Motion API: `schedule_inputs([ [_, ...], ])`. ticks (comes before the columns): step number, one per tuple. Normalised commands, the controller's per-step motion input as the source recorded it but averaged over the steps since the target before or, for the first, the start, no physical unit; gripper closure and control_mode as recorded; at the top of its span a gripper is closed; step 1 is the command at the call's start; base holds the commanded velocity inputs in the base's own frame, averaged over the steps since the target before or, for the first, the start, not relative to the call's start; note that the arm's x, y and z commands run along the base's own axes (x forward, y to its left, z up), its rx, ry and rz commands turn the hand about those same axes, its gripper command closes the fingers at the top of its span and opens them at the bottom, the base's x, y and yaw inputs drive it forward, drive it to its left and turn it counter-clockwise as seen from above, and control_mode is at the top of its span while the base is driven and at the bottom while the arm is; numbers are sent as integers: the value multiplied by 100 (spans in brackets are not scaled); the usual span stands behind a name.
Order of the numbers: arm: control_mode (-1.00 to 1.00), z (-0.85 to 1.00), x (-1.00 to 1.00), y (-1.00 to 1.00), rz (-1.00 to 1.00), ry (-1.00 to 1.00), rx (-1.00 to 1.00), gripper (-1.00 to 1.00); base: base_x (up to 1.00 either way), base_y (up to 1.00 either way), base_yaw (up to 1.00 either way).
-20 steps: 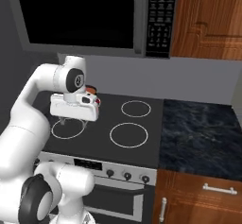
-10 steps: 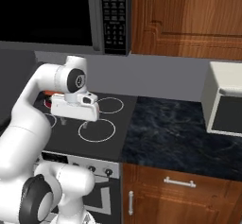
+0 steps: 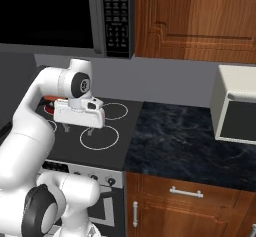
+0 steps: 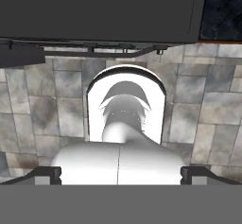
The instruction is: Wait until the marinara sauce is simmered to a deep red color and then turn off the stove.
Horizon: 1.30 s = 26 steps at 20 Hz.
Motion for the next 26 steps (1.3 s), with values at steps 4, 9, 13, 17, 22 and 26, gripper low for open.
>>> schedule_inputs([
  [4,100,0,0,0,0,0,0,-100,0,-5,0],
  [9,100,0,0,0,0,0,0,-100,0,0,0],
  [13,-100,0,-7,6,0,-1,0,-100,0,0,0],
  [17,-100,-1,-34,42,0,-11,-3,-100,0,0,0],
  [22,-100,-2,-25,75,0,-27,-7,-100,0,0,0],
  [26,-100,-2,-13,71,0,-29,-1,-100,0,0,0],
])
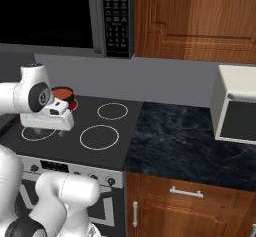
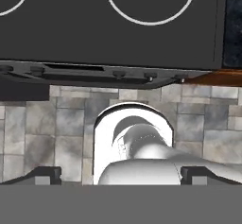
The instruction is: Wait until the marinara sauce is simmered to a deep red color and then turn off the stove.
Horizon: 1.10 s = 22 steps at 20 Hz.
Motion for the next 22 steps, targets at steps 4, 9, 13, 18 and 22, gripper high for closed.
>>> schedule_inputs([
  [4,-100,-3,-5,74,0,-37,0,-100,0,0,0],
  [9,-100,-8,-3,73,0,-38,-1,-100,0,0,0],
  [13,-100,0,0,70,0,-40,0,-100,0,0,0],
  [18,-100,0,-14,48,2,-51,0,-100,0,0,0],
  [22,-100,-27,-23,40,5,-39,1,-100,0,0,0],
])
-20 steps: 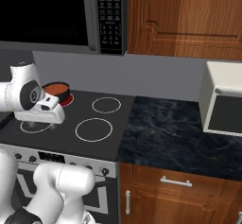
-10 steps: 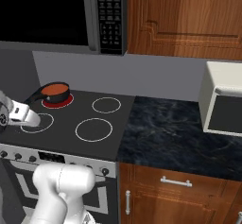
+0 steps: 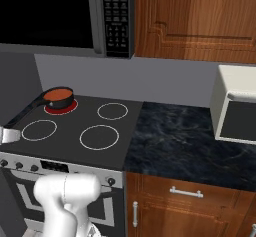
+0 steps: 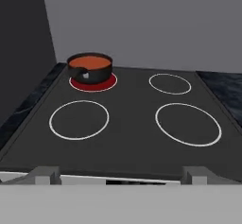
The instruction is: Wait until the marinara sauce is simmered to a deep red color and then turn off the stove.
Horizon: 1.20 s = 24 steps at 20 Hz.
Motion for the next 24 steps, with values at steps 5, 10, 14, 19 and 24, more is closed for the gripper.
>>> schedule_inputs([
  [5,-100,-52,-15,47,6,-19,3,-100,0,0,0],
  [10,-100,-45,-2,43,7,-22,0,-100,0,0,0],
  [14,-100,-47,0,35,9,-18,0,-100,0,0,0],
  [19,-100,-43,-1,22,10,-11,1,-100,0,0,0],
  [24,-100,-38,1,0,1,-17,0,-100,0,0,0],
])
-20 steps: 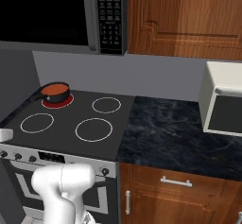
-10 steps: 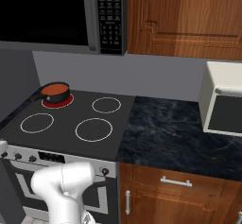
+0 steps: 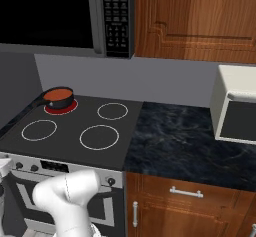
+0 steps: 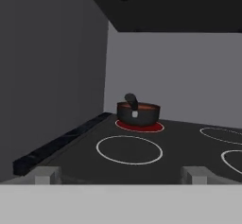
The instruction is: Wait until the marinara sauce is simmered to a deep red color and then turn off the stove.
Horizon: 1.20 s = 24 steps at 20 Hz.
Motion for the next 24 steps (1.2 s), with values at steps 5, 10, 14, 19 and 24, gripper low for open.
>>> schedule_inputs([
  [5,-100,-36,0,0,0,-9,0,-100,0,0,0],
  [10,-100,-27,0,5,-6,-3,1,-100,0,0,0],
  [14,-100,-18,0,4,-17,-3,3,-100,0,0,0],
  [19,-100,-18,6,5,-16,-3,3,-100,0,0,0],
  [24,-100,-20,13,16,-3,-3,0,-100,0,0,0],
])
